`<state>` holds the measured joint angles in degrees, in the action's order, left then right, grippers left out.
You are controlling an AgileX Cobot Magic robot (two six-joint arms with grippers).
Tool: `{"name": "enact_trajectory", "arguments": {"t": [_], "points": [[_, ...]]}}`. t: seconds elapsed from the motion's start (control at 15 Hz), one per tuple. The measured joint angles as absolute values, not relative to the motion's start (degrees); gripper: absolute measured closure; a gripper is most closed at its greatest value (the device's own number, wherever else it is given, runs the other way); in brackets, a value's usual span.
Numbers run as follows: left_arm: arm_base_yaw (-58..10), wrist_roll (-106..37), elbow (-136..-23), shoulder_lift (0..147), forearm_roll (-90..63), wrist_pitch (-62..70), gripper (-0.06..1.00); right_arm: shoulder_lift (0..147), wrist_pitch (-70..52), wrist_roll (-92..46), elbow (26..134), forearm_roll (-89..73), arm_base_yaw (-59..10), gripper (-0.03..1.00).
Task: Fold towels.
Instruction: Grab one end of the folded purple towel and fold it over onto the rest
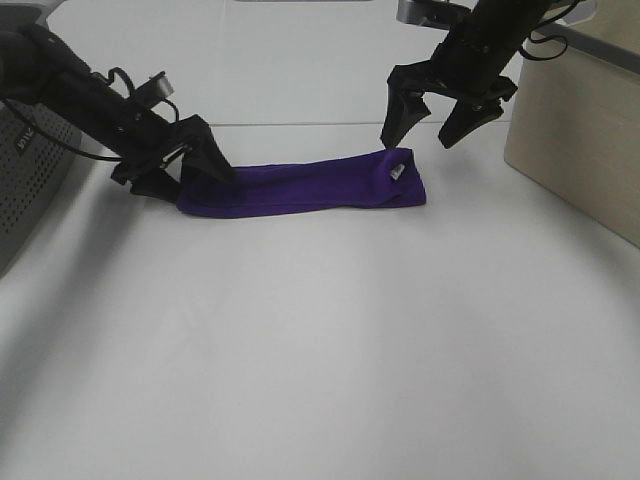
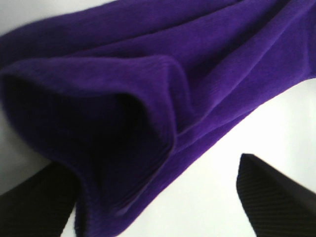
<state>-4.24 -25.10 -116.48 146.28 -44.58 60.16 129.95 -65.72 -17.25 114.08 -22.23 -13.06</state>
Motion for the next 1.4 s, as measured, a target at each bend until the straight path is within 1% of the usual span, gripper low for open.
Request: {"name": "enact_trajectory", "arguments": {"t": [0.07,0.13,0.2,0.27,0.33,0.4,0.47,0.53,0.8,1.0,1.13,1.2,1.4], "points": [[-7.2,-24.7,-117.7,147.5,-46.2,59.3,0.19,129.9,-66.6,-17.2,114.1,-22.2,-13.1,0.10],[-7.7,-24.4,-118.2,147.8,-46.4,59.3,0.21,129.9,-67.0,-17.2,114.1,-22.2,-13.1,0.10],[-8.1,-23.8,-119.1,148.4,-46.6,59.3,0.26,129.9,-67.9,-17.2,114.1,-22.2,-13.1,0.10],[-8.2,-23.1,-119.8,148.9,-46.1,59.2,0.35,129.9,-68.6,-17.2,114.1,-22.2,-13.1,0.10],[-8.2,-22.4,-120.7,149.4,-44.6,59.2,0.49,129.9,-68.9,-17.2,114.1,-22.2,-13.1,0.10],[-8.2,-22.2,-121.9,149.9,-42.3,59.2,0.69,129.9,-69.0,-17.2,114.1,-22.2,-13.1,0.10],[-8.2,-22.2,-123.2,150.3,-40.1,59.2,0.86,129.9,-69.2,-17.2,114.1,-22.2,-13.1,0.10],[-8.2,-22.2,-124.7,150.4,-38.6,59.3,0.90,129.9,-69.3,-17.2,114.1,-22.2,-13.1,0.10],[-6.1,-20.9,-134.8,150.5,-30.3,68.3,0.91,129.9,-69.6,-17.2,114.1,-22.2,-13.1,0.10],[-6.0,-20.6,-142.0,150.5,-30.4,68.9,0.91,128.4,-69.6,-17.0,114.1,-22.2,-13.1,0.10],[-9.2,-21.5,-145.4,150.2,-32.5,68.9,0.91,125.4,-69.7,-17.0,114.1,-22.2,-13.1,0.10],[-13.9,-22.1,-145.9,150.1,-32.6,69.1,0.91,122.0,-69.7,-16.8,114.1,-22.2,-13.1,0.10],[-18.9,-22.1,-145.9,152.5,-32.5,68.4,0.91,117.6,-69.8,-16.7,114.1,-22.2,-13.1,0.10]]}}
